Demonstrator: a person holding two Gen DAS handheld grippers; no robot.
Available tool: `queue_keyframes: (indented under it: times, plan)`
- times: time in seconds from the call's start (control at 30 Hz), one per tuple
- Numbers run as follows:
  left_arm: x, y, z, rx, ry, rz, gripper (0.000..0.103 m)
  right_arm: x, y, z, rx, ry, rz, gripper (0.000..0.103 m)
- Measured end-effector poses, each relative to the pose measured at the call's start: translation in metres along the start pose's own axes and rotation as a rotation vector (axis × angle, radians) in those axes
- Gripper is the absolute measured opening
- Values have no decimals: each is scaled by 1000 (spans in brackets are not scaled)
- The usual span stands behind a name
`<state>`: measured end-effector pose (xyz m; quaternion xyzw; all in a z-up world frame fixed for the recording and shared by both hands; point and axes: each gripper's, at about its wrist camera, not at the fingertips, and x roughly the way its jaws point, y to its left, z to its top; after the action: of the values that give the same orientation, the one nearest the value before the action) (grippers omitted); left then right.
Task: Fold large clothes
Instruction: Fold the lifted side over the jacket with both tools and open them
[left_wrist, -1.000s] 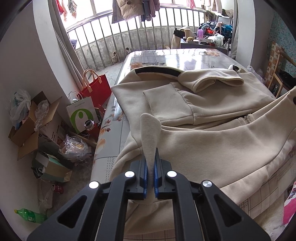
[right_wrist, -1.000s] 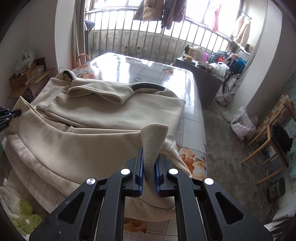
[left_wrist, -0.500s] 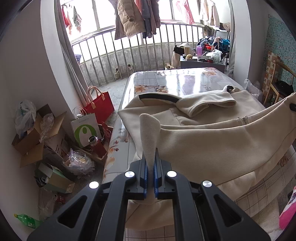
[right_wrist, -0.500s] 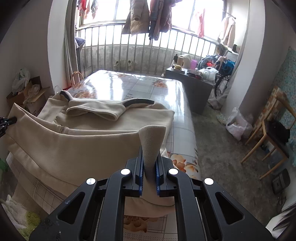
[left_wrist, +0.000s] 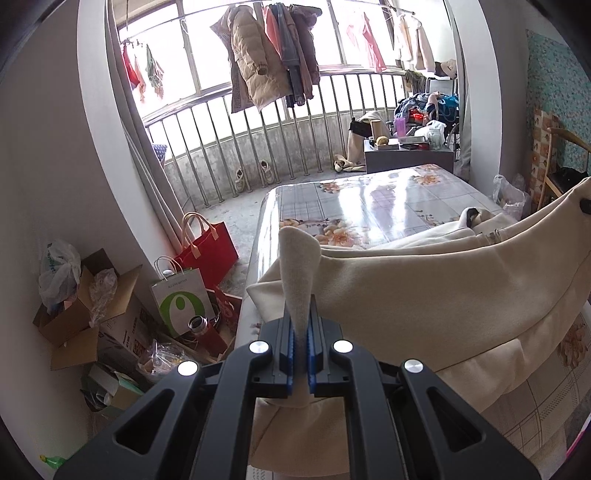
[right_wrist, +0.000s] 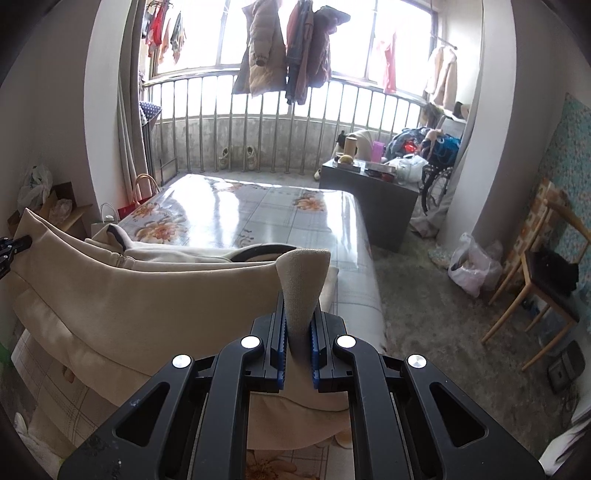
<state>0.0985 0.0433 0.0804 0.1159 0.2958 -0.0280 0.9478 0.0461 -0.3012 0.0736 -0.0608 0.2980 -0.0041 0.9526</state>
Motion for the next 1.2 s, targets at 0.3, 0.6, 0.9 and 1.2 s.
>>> queue_keyframes:
  times: [0.3,0.6,0.9,1.2]
  plan:
    - [30,9,24,7,-15,6,5,35,3,31,-31,-14,-5,8]
    - [67,13,44,36,-25,18,5,77,4,51,-50,6,-13,8]
    - [102,13,57,62,-23,25,5,111,4,60,-70,29,-17,8]
    - [183,21,44,7,158,-66,5,191,-3,38,-41,202,22,11]
